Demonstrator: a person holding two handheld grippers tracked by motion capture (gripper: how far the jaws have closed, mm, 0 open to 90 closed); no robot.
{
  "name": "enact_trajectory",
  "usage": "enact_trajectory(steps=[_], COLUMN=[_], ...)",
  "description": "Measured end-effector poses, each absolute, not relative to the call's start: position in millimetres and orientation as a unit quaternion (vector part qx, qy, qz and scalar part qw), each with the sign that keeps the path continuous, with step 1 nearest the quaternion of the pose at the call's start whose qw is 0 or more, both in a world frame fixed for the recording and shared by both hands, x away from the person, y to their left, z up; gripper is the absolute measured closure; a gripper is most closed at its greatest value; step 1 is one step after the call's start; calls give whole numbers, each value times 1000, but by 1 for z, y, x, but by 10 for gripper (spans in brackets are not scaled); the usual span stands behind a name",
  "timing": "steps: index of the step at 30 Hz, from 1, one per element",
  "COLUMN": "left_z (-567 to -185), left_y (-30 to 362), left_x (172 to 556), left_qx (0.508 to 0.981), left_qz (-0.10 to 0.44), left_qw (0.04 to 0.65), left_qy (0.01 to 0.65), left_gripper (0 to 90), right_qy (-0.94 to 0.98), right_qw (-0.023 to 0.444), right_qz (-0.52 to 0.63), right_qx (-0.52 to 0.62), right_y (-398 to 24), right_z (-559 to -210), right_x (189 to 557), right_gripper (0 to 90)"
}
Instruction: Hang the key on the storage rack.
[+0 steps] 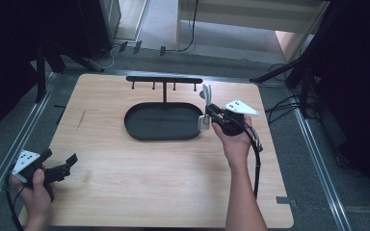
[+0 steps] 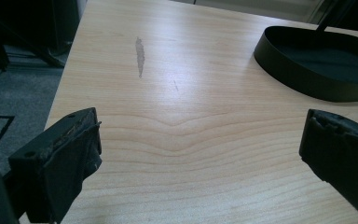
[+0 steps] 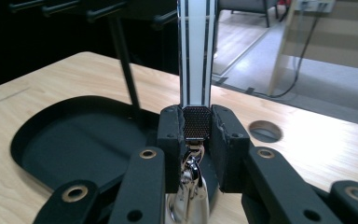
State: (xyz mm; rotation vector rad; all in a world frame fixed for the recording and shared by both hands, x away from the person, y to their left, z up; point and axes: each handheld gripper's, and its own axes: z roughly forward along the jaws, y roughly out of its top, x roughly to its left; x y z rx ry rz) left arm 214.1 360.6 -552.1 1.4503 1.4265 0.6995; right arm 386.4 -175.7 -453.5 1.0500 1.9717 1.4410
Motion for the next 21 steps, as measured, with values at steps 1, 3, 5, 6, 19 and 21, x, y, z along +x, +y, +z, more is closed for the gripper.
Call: enact_trajectory(steps=[1, 3, 5, 6, 19, 21], left_z=[-552, -552, -552, -552, -552, -552], left_y=[361, 361, 361, 361, 361, 361], left_x=[214, 214, 214, 214, 214, 214], left_qx=[593, 593, 593, 593, 591, 591], left_qz=[286, 286, 286, 286, 285, 284], left_qw=[475, 475, 475, 475, 477, 478], left_qy=[583, 584, 584, 584, 585, 584], left_gripper=[0, 0, 0, 0, 0, 0], right_qy=[721, 722, 724, 726, 733, 732], right_qw=[237, 232, 224, 216, 168, 161], right_qz=[528, 531, 535, 537, 537, 537], right_qx=[381, 379, 373, 371, 382, 388], right_y=[-174, -171, -167, -163, -148, -147], right_z=[-454, -454, -455, -457, -465, -466], right_x=[387, 387, 388, 388, 398, 400], right_gripper=[753, 753, 753, 753, 753, 753])
